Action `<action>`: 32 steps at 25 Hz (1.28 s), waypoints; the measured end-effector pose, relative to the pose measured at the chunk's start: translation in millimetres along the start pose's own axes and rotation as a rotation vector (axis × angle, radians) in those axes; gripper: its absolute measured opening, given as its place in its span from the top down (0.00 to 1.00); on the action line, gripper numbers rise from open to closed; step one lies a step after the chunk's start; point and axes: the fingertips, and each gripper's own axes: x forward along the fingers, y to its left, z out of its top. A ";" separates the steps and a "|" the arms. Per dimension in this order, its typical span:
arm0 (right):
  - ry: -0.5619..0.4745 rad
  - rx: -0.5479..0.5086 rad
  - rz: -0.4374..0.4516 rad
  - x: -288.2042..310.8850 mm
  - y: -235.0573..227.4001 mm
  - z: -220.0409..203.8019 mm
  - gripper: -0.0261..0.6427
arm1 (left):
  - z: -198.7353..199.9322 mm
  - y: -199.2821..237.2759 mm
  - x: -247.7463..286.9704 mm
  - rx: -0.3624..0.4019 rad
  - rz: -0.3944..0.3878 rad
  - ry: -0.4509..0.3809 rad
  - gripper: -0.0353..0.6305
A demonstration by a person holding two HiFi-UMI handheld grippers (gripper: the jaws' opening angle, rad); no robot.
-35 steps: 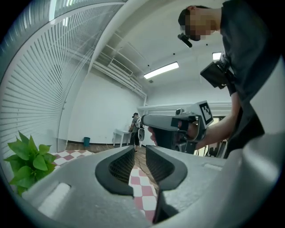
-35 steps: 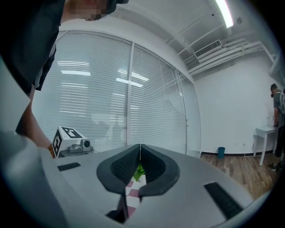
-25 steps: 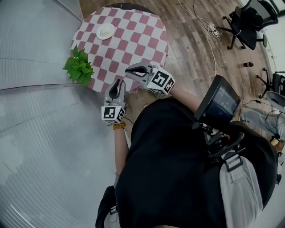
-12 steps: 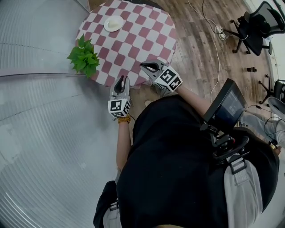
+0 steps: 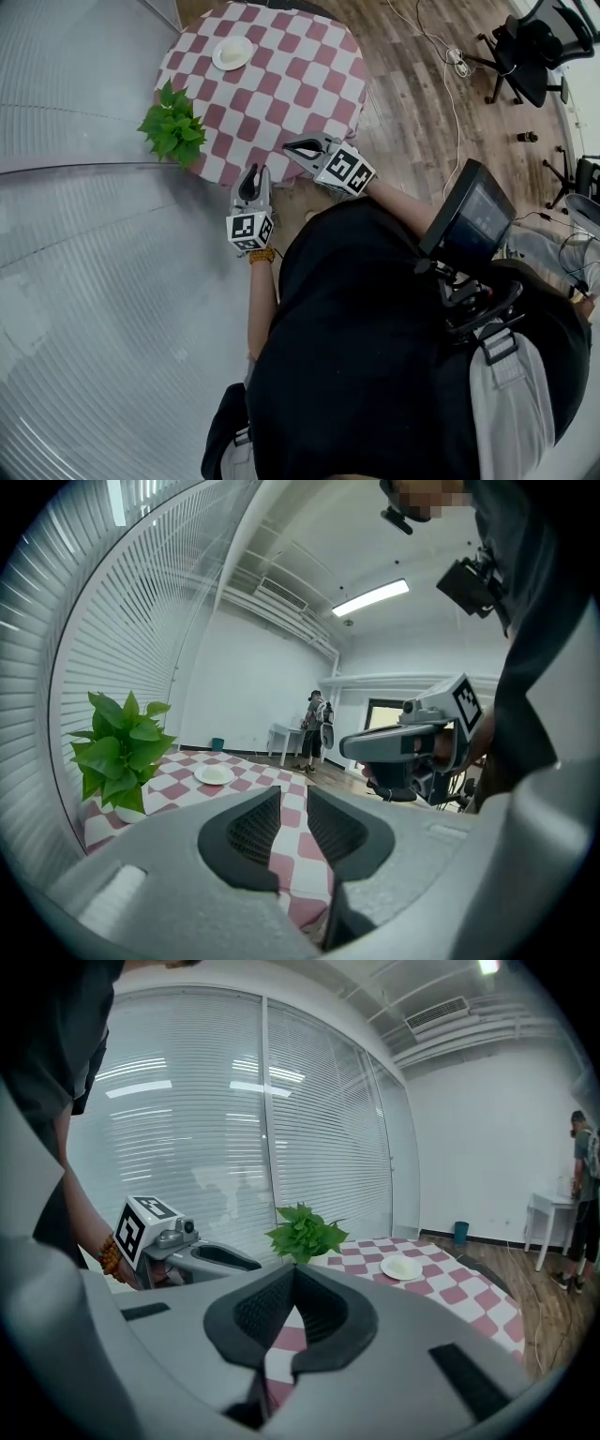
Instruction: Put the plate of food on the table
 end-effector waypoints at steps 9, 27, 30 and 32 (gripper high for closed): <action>0.004 -0.029 0.031 1.7 9.6 3.0 0.95 | -7.0 -5.5 -4.0 -0.006 -0.010 0.020 0.82; 0.034 -0.118 0.044 2.7 18.8 -5.5 0.95 | -13.4 -9.9 -2.2 0.001 -0.027 0.029 0.82; 0.034 -0.121 0.047 3.4 19.9 -4.1 0.95 | -12.4 -9.2 -3.7 0.000 -0.025 0.029 0.82; 0.038 -0.133 0.047 3.8 19.8 -3.5 0.95 | -11.6 -7.7 -4.7 -0.001 -0.022 0.027 0.82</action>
